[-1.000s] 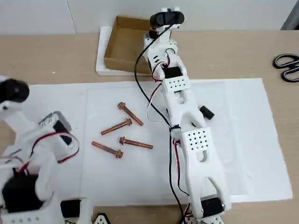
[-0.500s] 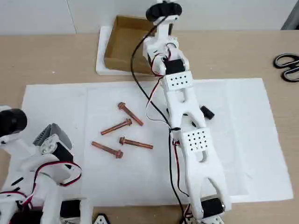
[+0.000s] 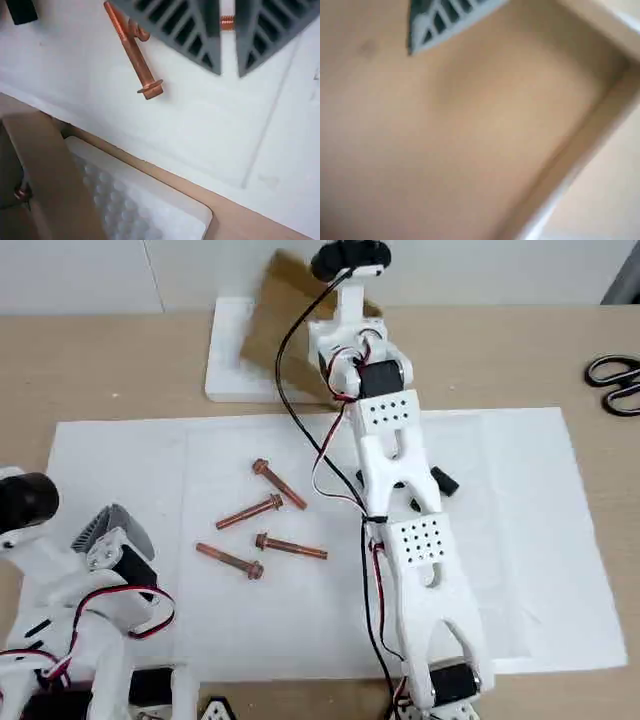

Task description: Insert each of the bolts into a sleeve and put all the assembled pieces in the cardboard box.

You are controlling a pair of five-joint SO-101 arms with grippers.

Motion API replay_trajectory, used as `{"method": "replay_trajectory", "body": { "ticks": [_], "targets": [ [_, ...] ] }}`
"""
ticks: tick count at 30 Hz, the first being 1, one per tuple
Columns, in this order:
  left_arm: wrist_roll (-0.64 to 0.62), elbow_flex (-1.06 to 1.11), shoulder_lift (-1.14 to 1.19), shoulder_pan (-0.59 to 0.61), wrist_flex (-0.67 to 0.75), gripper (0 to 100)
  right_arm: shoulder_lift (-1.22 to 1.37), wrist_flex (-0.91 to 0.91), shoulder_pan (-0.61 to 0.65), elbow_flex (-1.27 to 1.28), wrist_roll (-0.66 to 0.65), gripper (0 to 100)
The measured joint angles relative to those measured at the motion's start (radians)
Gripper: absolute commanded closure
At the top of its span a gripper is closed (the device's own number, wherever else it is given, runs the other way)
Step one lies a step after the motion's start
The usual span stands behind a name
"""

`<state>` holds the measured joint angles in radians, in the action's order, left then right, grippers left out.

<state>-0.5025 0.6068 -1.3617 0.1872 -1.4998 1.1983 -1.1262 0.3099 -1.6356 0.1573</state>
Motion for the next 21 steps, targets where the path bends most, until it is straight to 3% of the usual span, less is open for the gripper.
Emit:
{"method": "replay_trajectory", "body": {
  "ticks": [16,21],
  "targets": [
    [0.0,0.0,-0.008,0.0,0.0,99,-0.235,-0.496,0.003,-0.002,-0.006,77.2],
    [0.0,0.0,-0.008,0.0,0.0,99,-0.253,-0.548,-0.035,-0.002,-0.006,77.2]
  ]
}}
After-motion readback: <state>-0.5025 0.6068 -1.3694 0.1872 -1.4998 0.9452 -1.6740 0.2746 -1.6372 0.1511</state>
